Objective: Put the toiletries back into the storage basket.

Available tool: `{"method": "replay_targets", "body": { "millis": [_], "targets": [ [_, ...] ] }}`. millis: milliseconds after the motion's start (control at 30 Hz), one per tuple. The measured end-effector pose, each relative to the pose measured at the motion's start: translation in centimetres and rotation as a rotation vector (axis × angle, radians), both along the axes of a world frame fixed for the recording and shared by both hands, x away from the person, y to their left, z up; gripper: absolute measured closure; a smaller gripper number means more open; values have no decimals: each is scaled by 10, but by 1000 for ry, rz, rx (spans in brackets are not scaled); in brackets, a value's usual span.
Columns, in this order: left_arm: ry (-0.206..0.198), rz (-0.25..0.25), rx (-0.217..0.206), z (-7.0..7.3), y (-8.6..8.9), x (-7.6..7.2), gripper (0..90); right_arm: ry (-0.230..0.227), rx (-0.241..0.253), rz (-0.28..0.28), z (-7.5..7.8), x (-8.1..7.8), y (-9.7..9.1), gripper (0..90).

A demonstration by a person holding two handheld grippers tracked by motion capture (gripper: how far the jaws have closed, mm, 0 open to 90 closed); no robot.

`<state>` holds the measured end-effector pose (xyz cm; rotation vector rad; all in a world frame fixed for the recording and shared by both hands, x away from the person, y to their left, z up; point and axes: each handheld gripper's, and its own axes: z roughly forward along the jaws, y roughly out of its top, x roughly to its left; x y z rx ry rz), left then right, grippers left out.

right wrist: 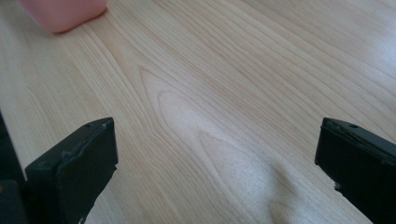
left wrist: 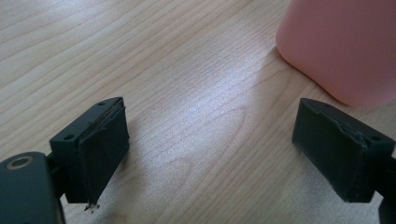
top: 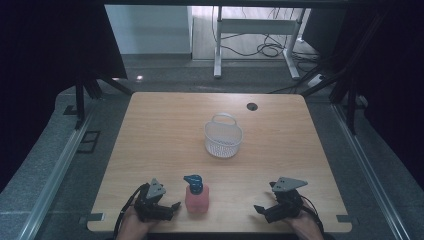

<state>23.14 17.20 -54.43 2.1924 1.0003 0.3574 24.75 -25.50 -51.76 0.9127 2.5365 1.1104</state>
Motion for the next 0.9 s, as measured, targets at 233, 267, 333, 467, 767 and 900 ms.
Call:
{"method": "replay_targets", "body": {
  "millis": [233, 267, 333, 467, 767, 900],
  "targets": [
    [0, 0, 0, 0, 0, 0, 104, 8, 16, 17, 5, 0, 5, 0],
    [0, 0, 0, 0, 0, 0, 105, 11, 22, 20, 6, 0, 6, 0],
    [0, 0, 0, 0, 0, 0, 105, 14, 29, 26, 7, -1, 7, 0],
    [0, 1, 0, 0, 0, 0, 104, 17, 51, 36, 10, -1, 10, 0],
    [0, 1, 0, 0, 0, 0, 105, 17, 92, 46, 17, 0, 17, 0],
    [0, 1, 0, 0, 0, 0, 105, 15, 101, 59, 20, 1, 22, 0]
  ]
}}
